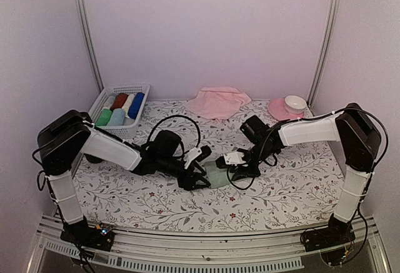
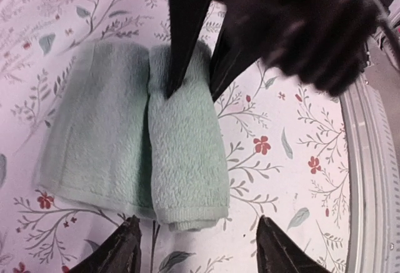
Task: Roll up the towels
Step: Roll the towel at the center of the board.
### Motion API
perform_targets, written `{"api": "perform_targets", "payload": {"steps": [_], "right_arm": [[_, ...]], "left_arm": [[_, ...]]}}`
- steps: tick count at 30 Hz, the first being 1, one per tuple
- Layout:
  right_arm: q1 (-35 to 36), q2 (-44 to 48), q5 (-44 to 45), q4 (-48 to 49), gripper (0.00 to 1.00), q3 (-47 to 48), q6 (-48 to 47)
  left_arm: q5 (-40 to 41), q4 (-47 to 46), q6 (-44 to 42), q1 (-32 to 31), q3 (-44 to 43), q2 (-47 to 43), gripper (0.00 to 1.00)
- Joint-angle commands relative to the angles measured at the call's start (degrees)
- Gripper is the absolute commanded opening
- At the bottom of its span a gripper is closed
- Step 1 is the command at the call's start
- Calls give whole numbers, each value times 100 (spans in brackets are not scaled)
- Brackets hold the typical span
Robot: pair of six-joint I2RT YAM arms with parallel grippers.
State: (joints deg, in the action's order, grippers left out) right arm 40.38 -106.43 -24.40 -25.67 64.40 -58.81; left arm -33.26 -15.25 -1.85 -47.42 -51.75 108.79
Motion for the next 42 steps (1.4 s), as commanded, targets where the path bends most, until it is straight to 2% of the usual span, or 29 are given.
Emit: {"api": "perform_targets", "payload": {"steps": [1,8,15,22,25,28,33,35,42], "right_arm": [[23,-302,-632,-1336,22,371,-40],[29,-547,-853,-1938,21,806,31],[25,-667,-890,-1984,22,877,106],[24,-703,-830,-1941,22,866,141],[23,-712,-788,-1911,22,858,150],[27,-672,-775,-1854,23,834,157],[-36,-427,-806,-1712,32,749,156],[-119,-289,-836,-1686,36,691,112],[-662,383,-1314,-1631,47,531,-92]], "left_arm": [[1284,-712,-753,-512,351,-594,63],[2496,-1150,-1400,-1203,599,-618,64],[2870,-1150,-1614,-1545,415,-265,63],[3070,-876,-1730,-1721,134,94,58],[3160,-808,-1696,-1730,64,168,50],[3242,-624,-1596,-1732,-40,264,31],[3138,12,-1303,-1734,-359,590,10],[3065,235,-1189,-1722,-459,633,6],[2699,444,-421,-1480,-463,615,6]]}}
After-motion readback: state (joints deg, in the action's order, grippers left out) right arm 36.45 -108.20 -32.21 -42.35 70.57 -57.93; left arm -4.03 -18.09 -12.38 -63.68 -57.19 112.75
